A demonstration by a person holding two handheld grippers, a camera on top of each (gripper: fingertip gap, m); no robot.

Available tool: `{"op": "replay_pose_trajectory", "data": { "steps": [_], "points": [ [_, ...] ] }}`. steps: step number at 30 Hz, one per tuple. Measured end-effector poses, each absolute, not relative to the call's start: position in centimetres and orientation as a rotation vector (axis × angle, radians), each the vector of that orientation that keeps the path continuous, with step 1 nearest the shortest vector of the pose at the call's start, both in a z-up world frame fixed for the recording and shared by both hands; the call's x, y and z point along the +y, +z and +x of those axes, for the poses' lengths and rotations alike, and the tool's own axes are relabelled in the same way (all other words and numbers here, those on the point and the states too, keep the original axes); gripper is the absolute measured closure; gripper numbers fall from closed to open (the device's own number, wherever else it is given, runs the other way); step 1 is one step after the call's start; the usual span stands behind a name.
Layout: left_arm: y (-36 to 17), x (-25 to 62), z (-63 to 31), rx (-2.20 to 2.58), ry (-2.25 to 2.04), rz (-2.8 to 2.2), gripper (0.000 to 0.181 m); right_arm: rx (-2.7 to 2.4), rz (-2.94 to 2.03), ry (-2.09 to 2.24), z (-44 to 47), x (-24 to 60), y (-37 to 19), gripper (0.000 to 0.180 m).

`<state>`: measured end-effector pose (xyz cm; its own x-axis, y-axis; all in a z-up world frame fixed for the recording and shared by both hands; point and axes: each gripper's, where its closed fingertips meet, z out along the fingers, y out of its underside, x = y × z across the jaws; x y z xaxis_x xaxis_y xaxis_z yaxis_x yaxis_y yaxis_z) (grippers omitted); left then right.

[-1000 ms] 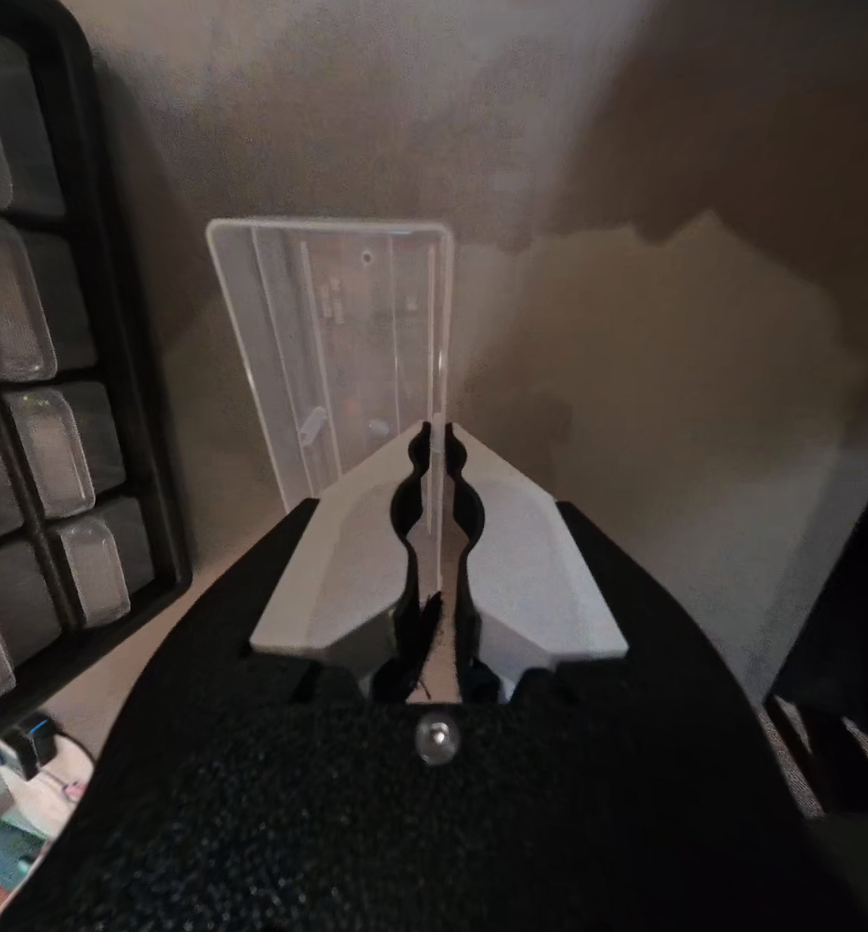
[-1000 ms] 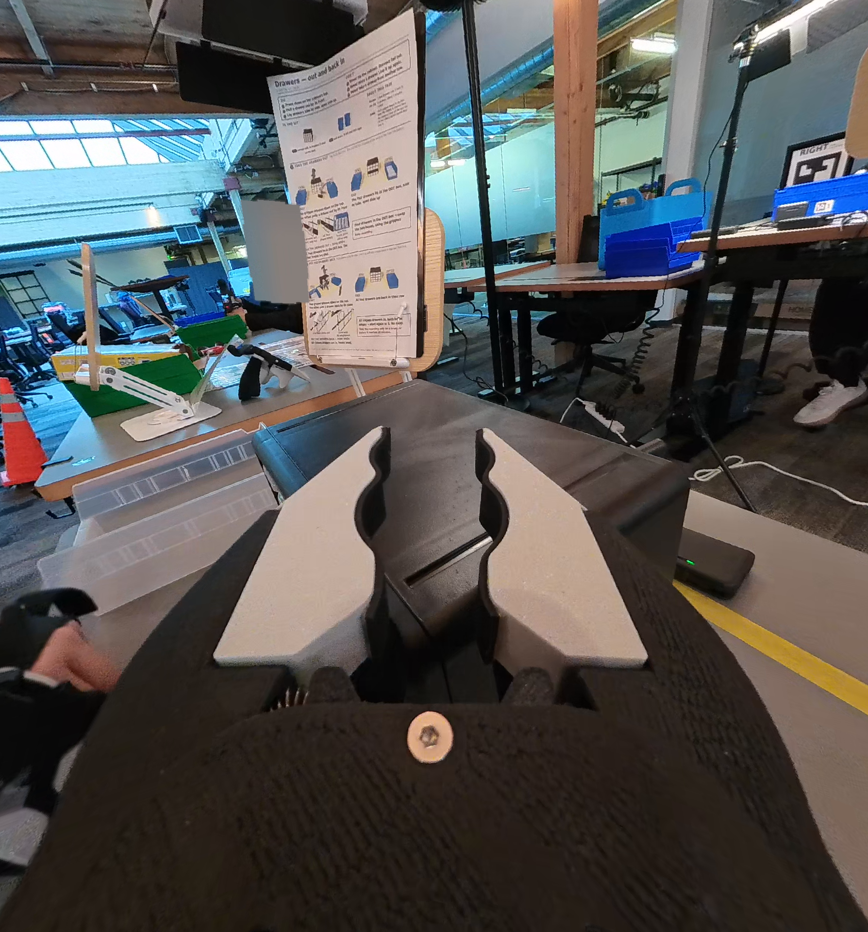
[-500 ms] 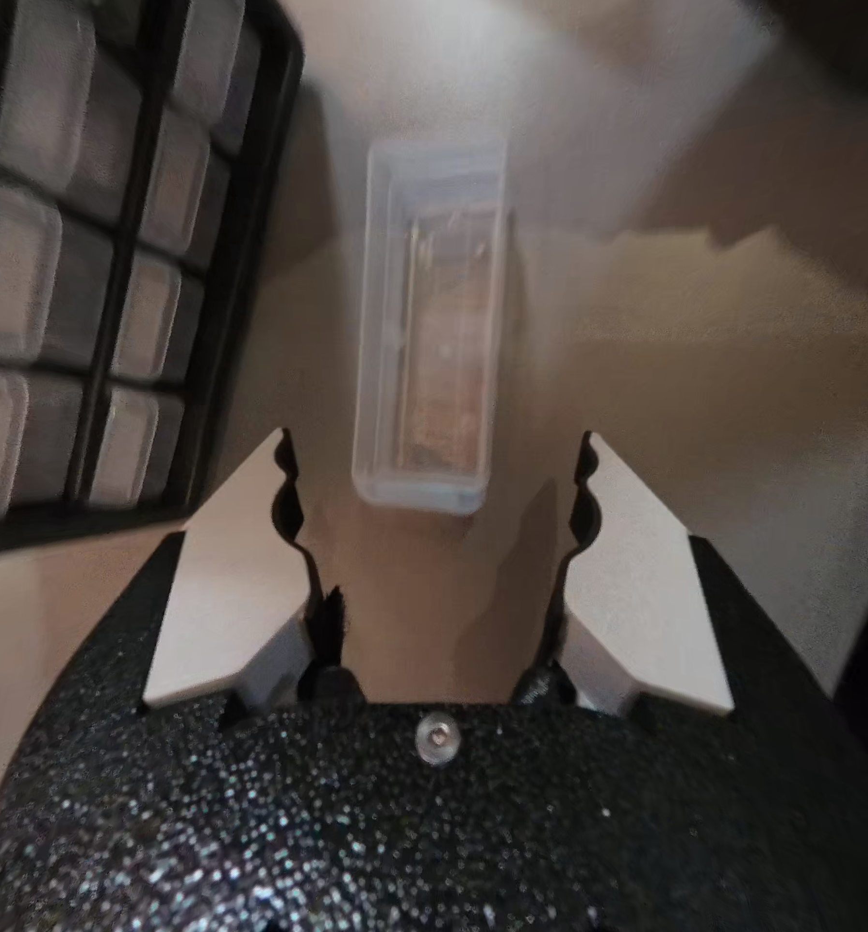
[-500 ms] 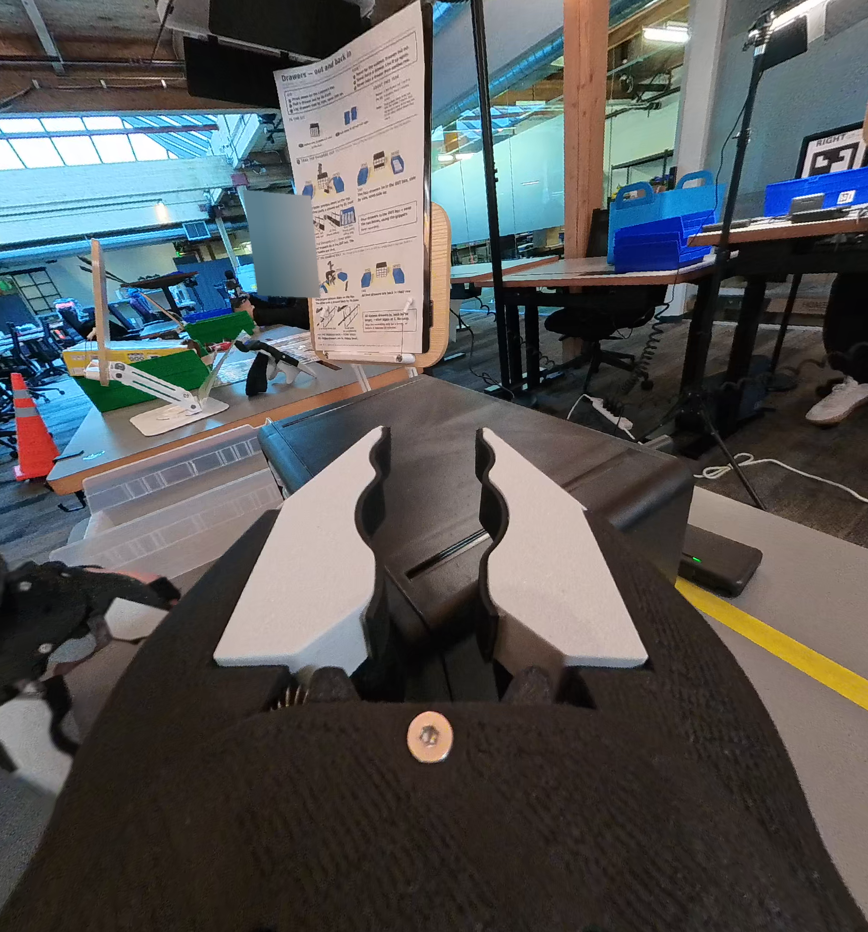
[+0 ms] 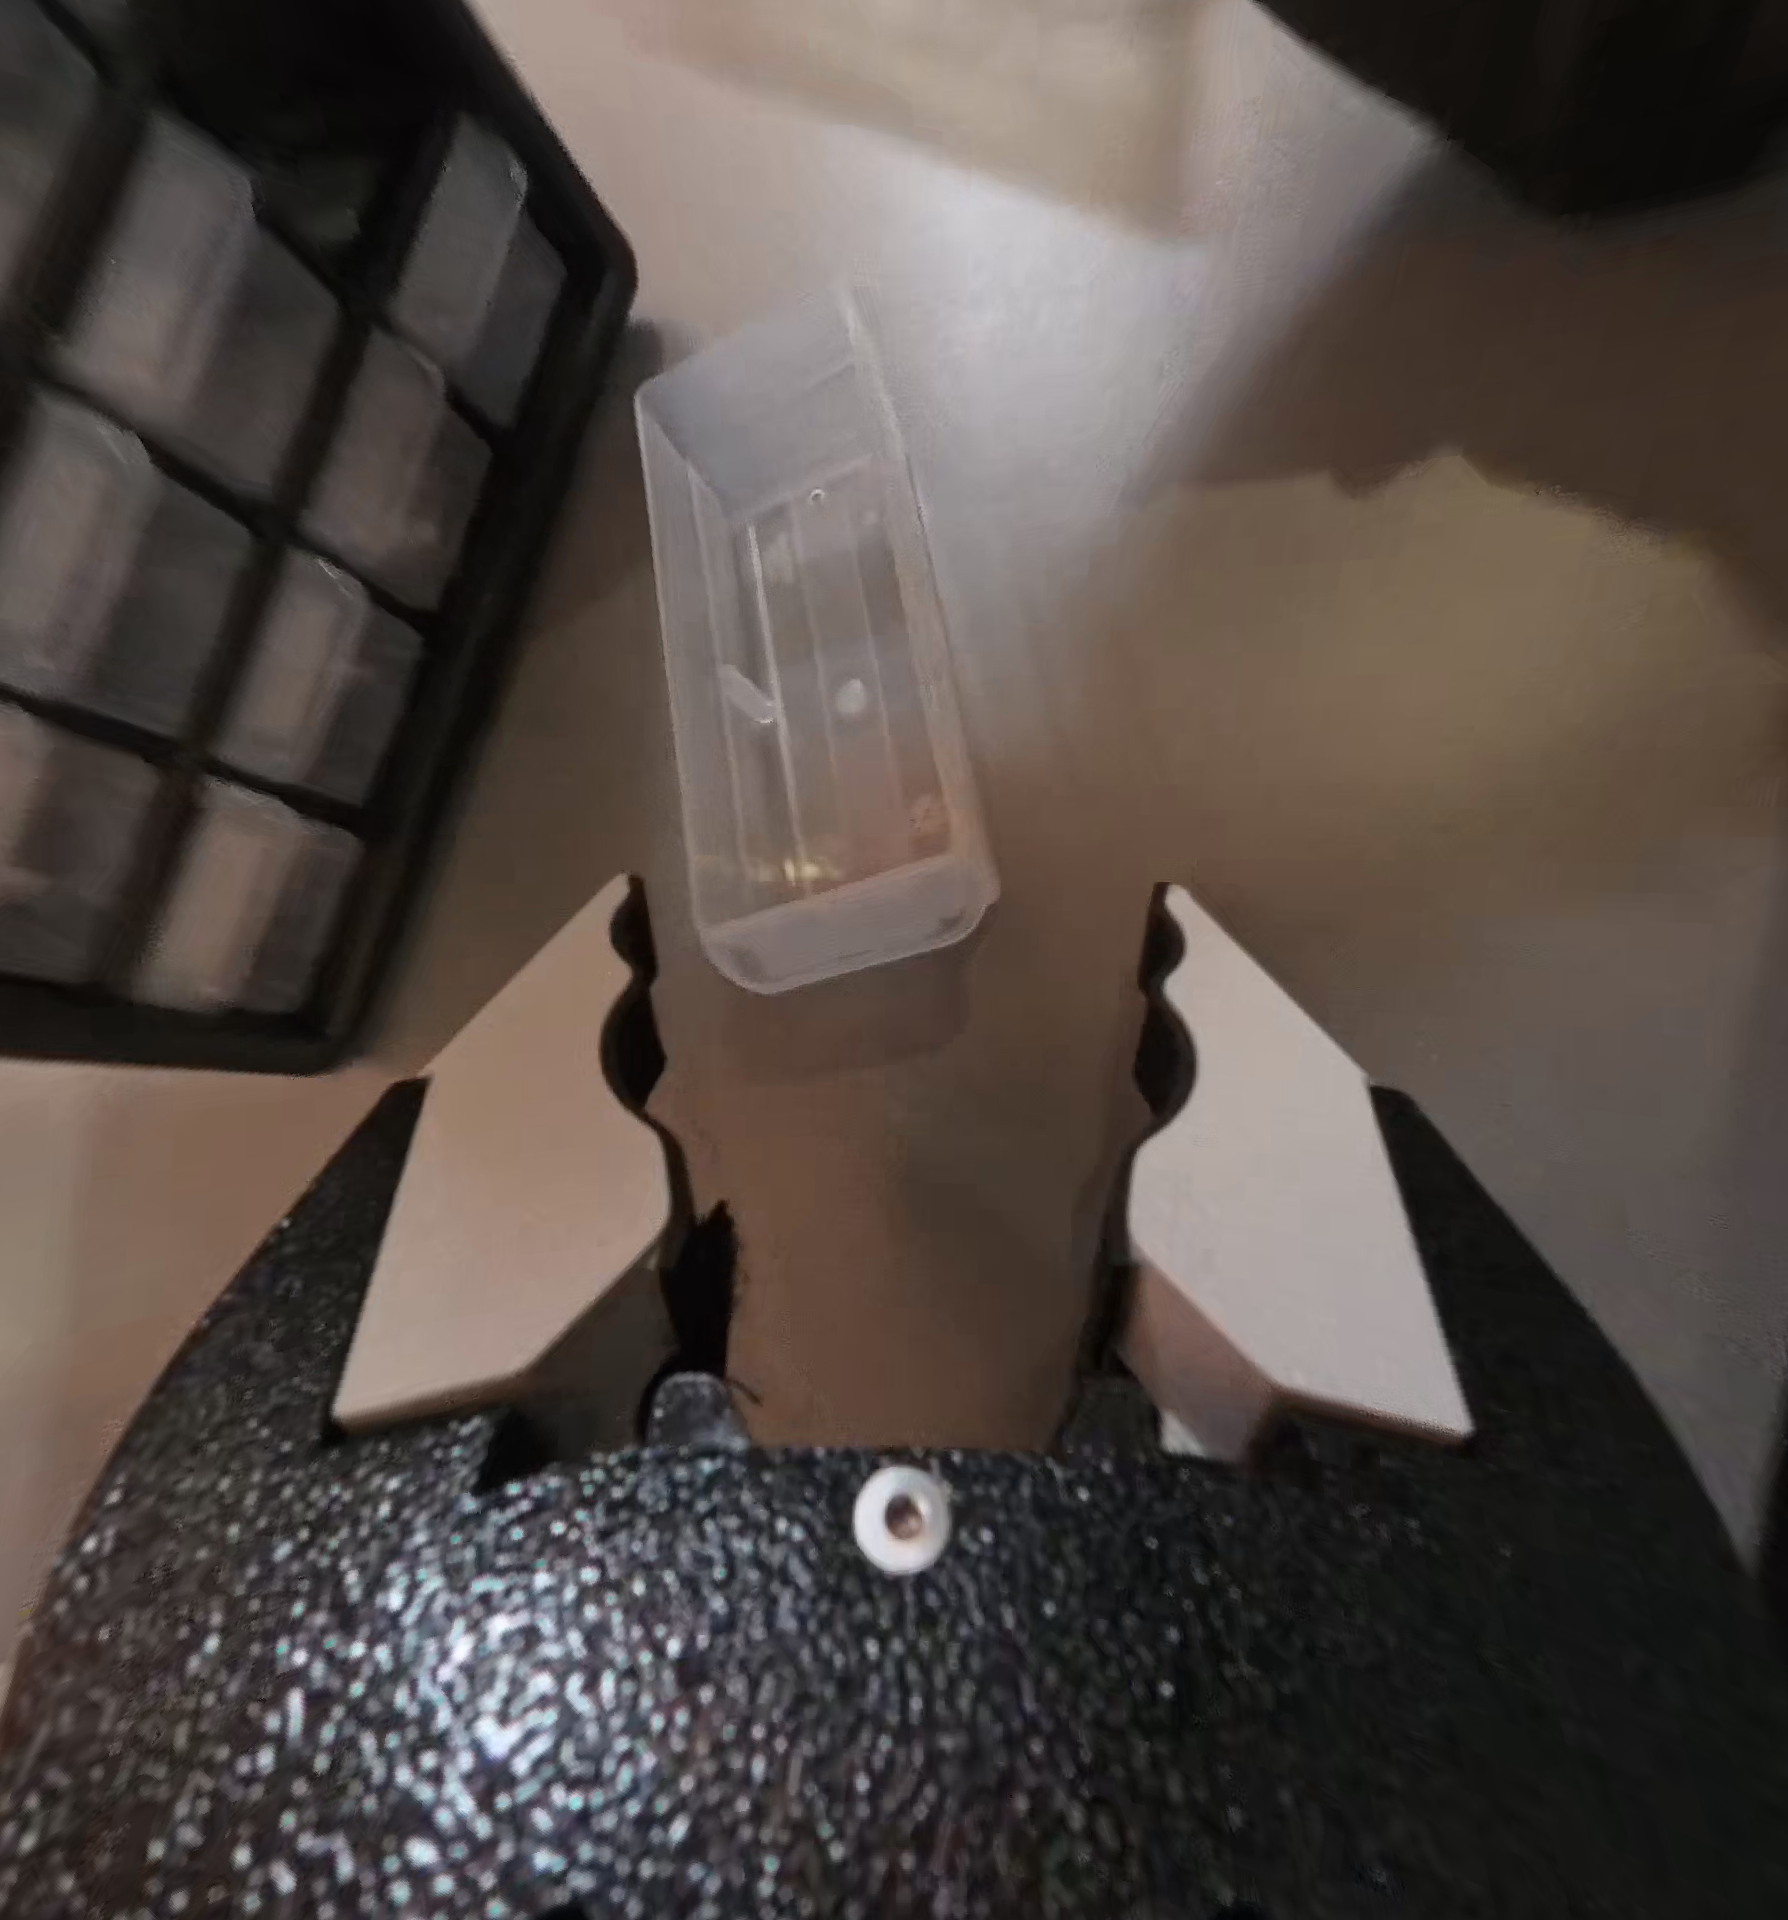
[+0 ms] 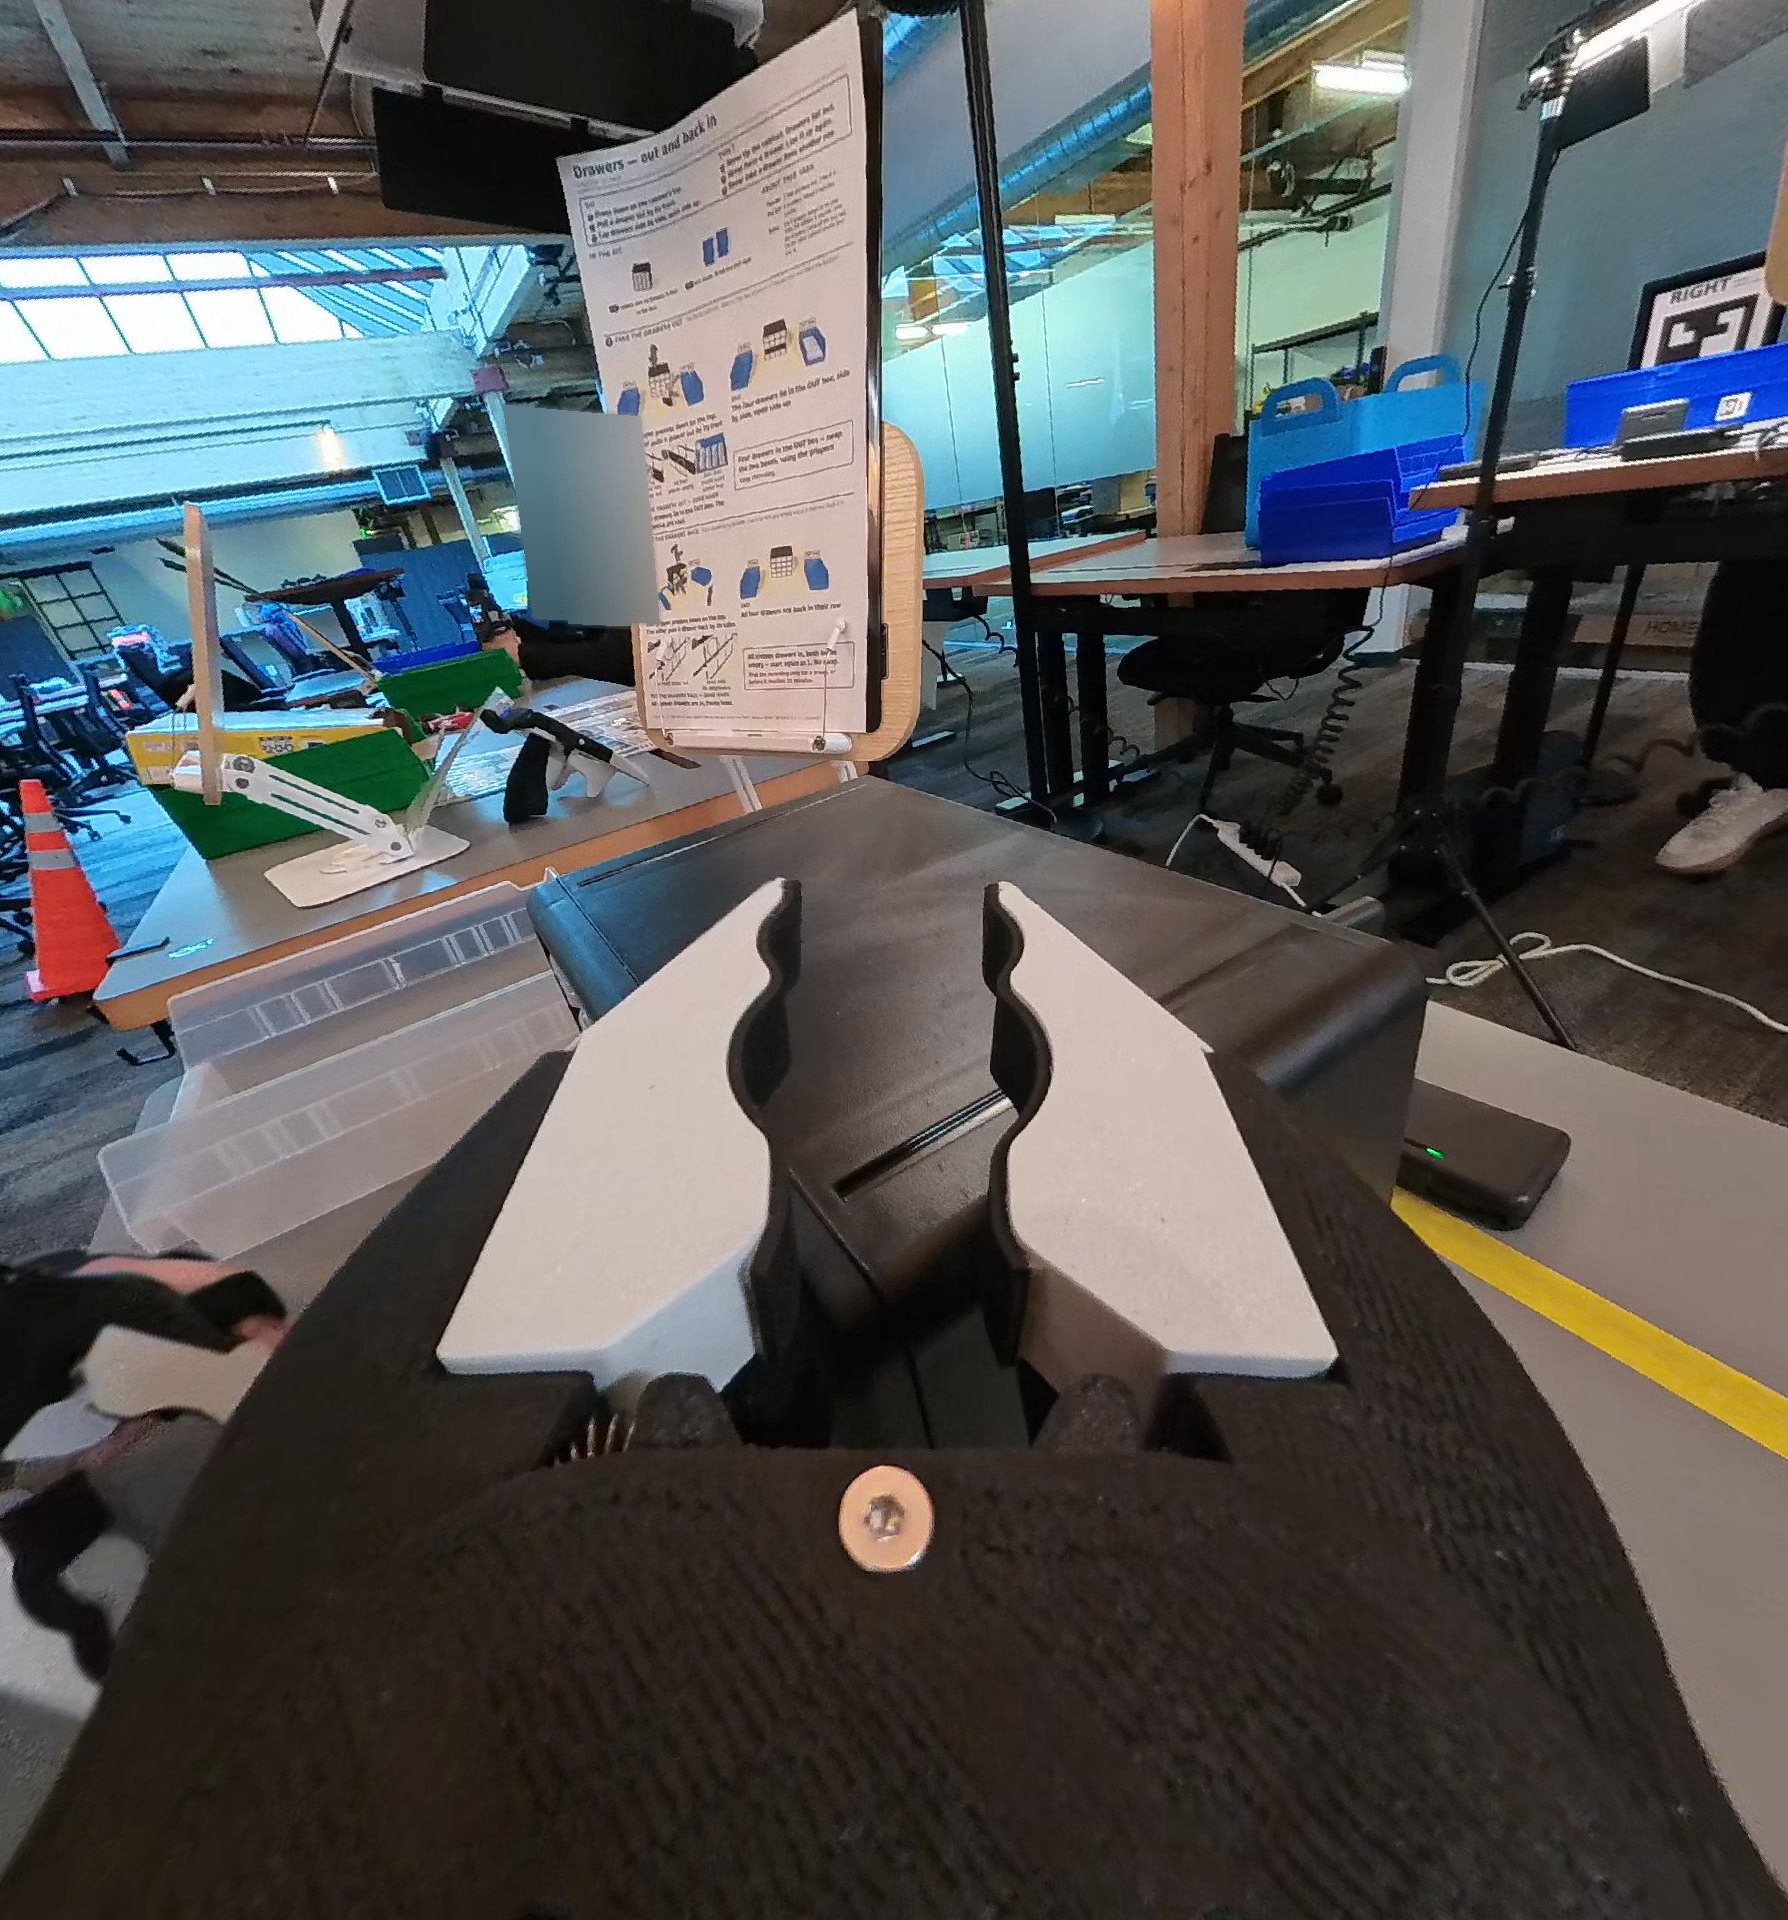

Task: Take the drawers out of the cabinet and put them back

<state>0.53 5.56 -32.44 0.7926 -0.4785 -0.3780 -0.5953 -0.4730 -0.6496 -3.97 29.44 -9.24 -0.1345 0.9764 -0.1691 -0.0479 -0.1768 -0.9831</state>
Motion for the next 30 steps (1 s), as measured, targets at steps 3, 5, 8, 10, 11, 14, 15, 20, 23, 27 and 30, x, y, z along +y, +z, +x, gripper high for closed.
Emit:
{"op": "replay_pose_trajectory", "data": {
  "steps": [3,5,8,10,11,14,15,20,23,27,30],
  "points": [
    [-32.2,5.3,-0.7,1.106,0.517,-2.000,0.116,-1.172,-1.227,1.465,-3.9,29.4,-9.3,0.146],
    [-32.0,5.5,-1.6,1.273,0.696,-1.901,0.138,-1.172,-1.226,1.466,-3.9,29.4,-9.3,0.146],
    [-32.0,6.2,-2.9,1.495,0.902,-1.770,0.150,-1.170,-1.225,1.470,-3.9,29.5,-9.2,0.145],
    [-32.2,6.6,-2.6,1.619,0.950,-1.667,0.151,-1.168,-1.225,1.476,-3.9,29.5,-9.2,0.145],
    [-32.4,6.7,-2.2,1.669,0.948,-1.622,0.151,-1.166,-1.225,1.479,-3.9,29.5,-9.2,0.145],
    [-33.2,6.7,-1.4,1.784,0.927,-1.559,0.163,-1.164,-1.223,1.486,-3.9,29.5,-9.2,0.145],
    [-33.2,6.7,-1.3,1.800,0.929,-1.552,0.164,-1.164,-1.223,1.488,-3.9,29.5,-9.2,0.145],
    [-30.2,8.8,-0.7,1.574,0.962,-1.711,0.164,-1.165,-1.223,1.493,-3.9,29.5,-9.2,0.145],
    [-29.1,10.1,0.9,1.415,0.942,-1.890,0.164,-1.164,-1.224,1.497,-3.8,29.5,-9.2,0.145],
    [-27.9,12.0,3.8,1.283,0.982,-2.030,0.165,-1.164,-1.224,1.497,-3.8,29.5,-9.2,0.145],
    [-27.5,13.1,4.4,1.197,1.039,-2.144,0.165,-1.167,-1.222,1.501,-3.8,29.5,-9.2,0.145]
  ]
}}
